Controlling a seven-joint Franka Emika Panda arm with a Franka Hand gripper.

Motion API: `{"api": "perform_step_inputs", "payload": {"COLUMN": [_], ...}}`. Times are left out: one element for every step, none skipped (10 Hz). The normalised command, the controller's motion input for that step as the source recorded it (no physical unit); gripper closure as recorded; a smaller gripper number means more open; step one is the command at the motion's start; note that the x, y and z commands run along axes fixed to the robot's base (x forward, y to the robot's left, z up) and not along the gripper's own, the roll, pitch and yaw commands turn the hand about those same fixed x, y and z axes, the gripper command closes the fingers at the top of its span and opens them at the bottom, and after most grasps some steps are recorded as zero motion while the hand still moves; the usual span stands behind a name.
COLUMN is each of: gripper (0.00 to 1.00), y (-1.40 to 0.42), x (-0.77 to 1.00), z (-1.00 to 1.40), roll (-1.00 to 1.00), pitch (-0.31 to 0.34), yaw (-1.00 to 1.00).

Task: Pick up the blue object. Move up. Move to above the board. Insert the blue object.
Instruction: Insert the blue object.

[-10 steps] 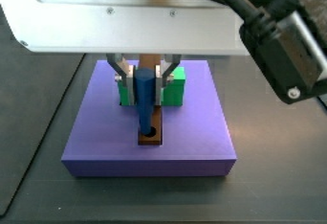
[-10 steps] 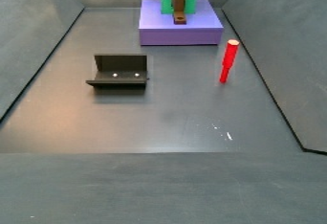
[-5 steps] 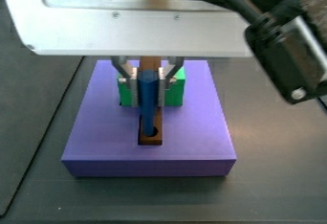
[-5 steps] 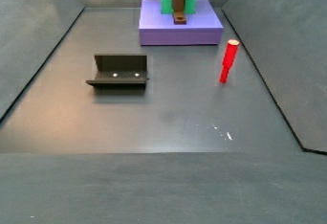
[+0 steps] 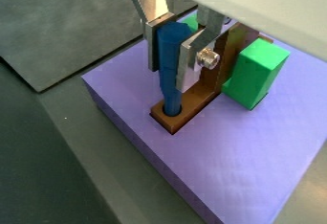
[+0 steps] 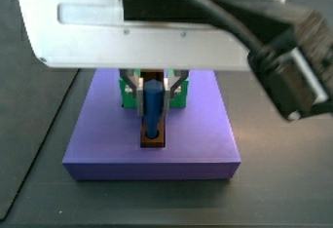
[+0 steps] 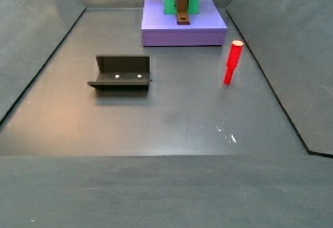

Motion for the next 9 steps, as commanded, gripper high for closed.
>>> {"api": "perform_step_inputs", "payload": {"gripper": [1.0, 1.0, 1.0, 1.0, 1.0, 1.0, 1.0, 1.0, 1.0], "y": [0.0, 0.0, 0.0, 0.0, 0.0, 0.0, 0.0, 0.0, 0.0], "x": [0.0, 0.02, 0.03, 0.02, 0.01, 0.18, 0.0, 0.0, 0.0], "z": [-0.49, -0.54, -0.55, -0.55, -0.43, -0.22, -0.33, 0.0, 0.0], "roll": [0.0, 0.0, 0.0, 0.0, 0.0, 0.05, 0.0, -0.01, 0.0], "pitch": [0.0, 0.0, 0.0, 0.0, 0.0, 0.043, 0.0, 0.0, 0.0], "yaw": [0.0, 0.0, 0.0, 0.0, 0.0, 0.0, 0.0, 0.0, 0.0]}}
